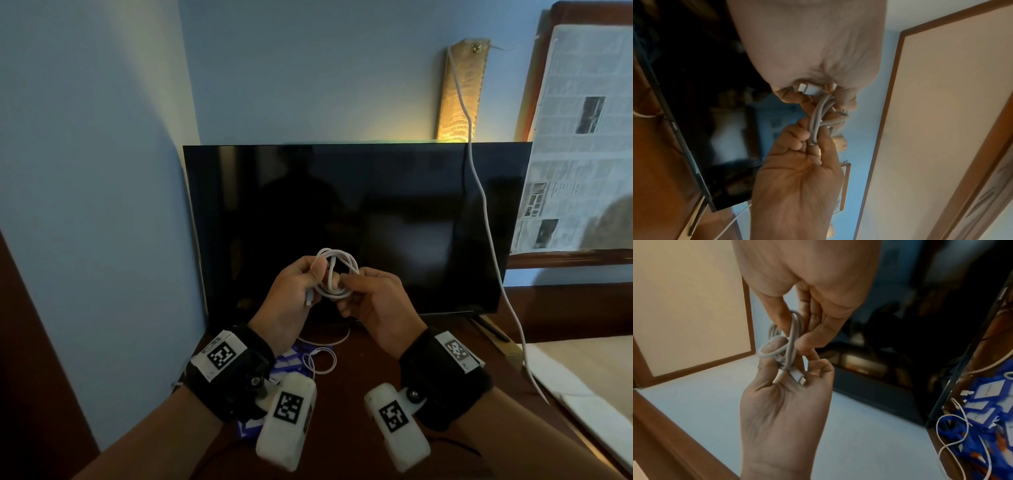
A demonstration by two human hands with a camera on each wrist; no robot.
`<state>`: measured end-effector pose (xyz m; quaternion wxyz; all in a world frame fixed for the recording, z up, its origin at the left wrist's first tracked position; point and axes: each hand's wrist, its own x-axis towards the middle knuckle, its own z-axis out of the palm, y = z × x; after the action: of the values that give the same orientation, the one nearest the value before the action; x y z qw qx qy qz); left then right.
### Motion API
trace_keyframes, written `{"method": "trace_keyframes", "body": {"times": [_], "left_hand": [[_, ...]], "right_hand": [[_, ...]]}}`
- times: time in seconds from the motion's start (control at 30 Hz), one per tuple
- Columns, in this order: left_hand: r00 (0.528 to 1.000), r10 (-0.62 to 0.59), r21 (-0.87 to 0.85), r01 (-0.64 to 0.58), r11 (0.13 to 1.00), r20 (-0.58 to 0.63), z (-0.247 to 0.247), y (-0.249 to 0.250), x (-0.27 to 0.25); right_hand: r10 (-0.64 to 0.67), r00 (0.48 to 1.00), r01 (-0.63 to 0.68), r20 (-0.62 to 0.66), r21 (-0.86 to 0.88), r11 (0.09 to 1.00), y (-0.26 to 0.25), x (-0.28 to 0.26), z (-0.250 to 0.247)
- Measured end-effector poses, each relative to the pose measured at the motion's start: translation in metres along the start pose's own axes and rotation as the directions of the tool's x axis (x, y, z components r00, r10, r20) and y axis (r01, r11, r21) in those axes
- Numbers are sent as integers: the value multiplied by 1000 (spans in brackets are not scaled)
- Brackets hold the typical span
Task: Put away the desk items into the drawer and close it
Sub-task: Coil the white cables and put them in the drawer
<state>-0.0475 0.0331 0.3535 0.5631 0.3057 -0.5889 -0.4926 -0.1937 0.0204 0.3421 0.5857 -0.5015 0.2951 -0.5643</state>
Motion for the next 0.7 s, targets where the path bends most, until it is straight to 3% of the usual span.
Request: {"method": "trace_keyframes", "body": {"times": [0.2, 0.3, 0.43, 0.5, 0.7], "left_hand": [[990, 3, -132, 16, 991, 141, 5, 3, -4], [990, -7, -183, 32, 983, 140, 2, 4, -5], [988, -123, -243, 144, 959, 98, -3, 0, -4], [985, -163, -198, 172, 965, 59, -7, -7, -6], [982, -178, 148, 186, 971, -65, -22, -40, -22]], "right_hand": [[73, 997, -73, 30, 34, 997, 2, 1, 0], [80, 996, -82, 33, 46, 996, 3, 2, -1], [89, 996, -89, 2, 42, 995, 4, 5, -6], [97, 995, -96, -14, 25, 995, 8, 4, -10], [124, 991, -126, -44, -35, 991, 35, -9, -23]]}}
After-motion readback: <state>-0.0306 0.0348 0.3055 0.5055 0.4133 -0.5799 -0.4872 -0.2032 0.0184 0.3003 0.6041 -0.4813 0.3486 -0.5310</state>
